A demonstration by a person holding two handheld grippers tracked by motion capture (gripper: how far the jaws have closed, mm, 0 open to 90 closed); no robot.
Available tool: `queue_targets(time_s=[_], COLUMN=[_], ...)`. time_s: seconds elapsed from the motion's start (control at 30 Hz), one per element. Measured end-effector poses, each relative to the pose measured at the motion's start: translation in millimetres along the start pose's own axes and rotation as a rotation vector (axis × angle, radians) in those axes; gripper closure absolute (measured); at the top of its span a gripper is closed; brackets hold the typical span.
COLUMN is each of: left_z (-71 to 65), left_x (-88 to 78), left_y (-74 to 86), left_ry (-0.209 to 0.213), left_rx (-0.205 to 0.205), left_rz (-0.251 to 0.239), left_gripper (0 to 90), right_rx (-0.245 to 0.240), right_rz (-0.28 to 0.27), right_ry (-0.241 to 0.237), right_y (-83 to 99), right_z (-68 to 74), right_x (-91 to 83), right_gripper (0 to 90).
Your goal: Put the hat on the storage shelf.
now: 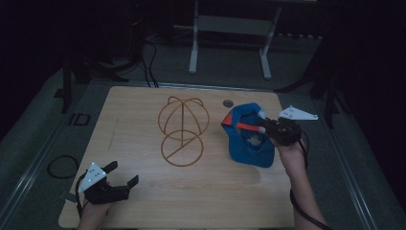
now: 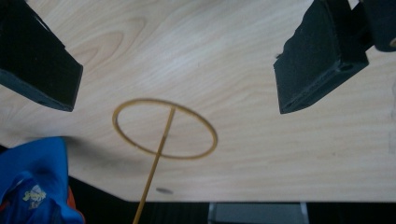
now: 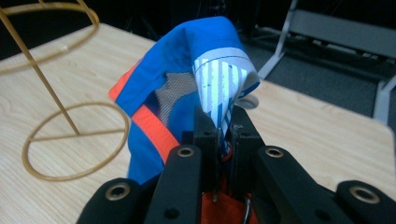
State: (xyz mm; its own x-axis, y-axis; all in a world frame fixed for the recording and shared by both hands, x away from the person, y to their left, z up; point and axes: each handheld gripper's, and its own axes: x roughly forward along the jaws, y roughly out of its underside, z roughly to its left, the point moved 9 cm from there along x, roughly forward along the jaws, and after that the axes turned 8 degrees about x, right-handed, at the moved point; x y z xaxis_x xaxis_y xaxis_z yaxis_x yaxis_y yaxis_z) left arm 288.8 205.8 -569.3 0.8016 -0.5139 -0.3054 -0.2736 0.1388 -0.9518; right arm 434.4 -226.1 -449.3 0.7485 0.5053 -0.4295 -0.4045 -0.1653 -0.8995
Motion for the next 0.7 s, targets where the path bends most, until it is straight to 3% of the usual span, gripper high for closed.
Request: queue_targets(time_s=[0.07,0.23,0.27,0.37,0.43,0.47,0.7], left_z=[-1.5,-4.5,-7.1,-11.7,-11.7,-19.4,-45.3], left_x=[-2.0,-7.0,-8.9,-9.5,-9.5,-7.9,7.5], left_y=[-11.7,-36.1,-52.0,-77.6,-77.6,-104.8,-147.4], left_ry=[0.015,0.026,0.036,0.053,0.053,0.076,0.125], left_rx=[-0.011,0.012,0.03,0.061,0.061,0.095,0.175], left_rz=[-0.009,-0.023,-0.033,-0.043,-0.043,-0.06,-0.071], left_gripper=[1.4,1.4,1.4,1.4,1.4,1.4,1.4], right_rx=[-0.017,-0.017,-0.017,-0.028,-0.032,-0.03,-0.045], right_rz=[-0.011,-0.035,-0.042,-0.066,-0.072,-0.089,-0.135], right_ry=[0.008,0.011,0.005,-0.006,-0.004,-0.031,-0.063], right_y=[-6.4,-13.2,-14.9,-22.0,-23.8,-27.9,-38.0], right_z=[2.4,4.5,5.5,11.6,13.2,19.4,43.4], right_x=[-8.7,-18.9,-21.6,-31.6,-34.2,-40.2,-56.5], right_gripper=[84.5,84.5,84.5,84.5,84.5,84.5,84.4])
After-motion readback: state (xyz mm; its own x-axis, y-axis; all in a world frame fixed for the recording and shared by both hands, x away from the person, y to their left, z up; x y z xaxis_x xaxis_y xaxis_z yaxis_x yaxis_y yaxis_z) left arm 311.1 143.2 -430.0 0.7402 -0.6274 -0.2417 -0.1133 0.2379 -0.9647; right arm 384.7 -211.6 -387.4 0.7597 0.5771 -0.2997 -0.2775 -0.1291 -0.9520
